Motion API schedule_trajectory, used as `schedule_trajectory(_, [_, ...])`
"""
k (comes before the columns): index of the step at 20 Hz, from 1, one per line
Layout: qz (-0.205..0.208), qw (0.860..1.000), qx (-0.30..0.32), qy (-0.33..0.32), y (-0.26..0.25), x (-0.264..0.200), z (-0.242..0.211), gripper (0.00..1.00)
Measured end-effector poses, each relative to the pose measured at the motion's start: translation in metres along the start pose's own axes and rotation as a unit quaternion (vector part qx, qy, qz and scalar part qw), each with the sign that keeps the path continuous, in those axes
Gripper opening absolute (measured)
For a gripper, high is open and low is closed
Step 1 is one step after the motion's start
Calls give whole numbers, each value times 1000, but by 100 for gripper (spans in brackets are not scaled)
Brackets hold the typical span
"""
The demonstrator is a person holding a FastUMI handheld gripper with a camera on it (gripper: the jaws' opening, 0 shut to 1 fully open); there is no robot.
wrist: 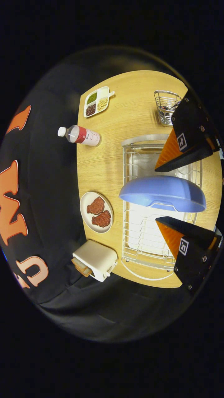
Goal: Take the plate from the dish rack, then take the spoon from the basket and place it into the plate.
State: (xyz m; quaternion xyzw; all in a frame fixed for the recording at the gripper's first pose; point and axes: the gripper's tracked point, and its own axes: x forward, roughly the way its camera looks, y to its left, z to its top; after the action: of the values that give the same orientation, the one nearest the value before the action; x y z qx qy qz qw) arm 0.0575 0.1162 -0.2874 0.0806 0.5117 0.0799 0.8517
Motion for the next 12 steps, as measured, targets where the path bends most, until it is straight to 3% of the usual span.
schedule_trajectory(5, [-26, 998, 13, 47, 0, 15, -28, 60])
schedule_trajectory(6, [-33, 998, 19, 51, 0, 15, -32, 49])
schedule_trajectory(8, [-54, 997, 35, 46, -4, 13, -34, 39])
schedule_trajectory(12, [-67, 996, 51, 30, -9, -1, -32, 35])
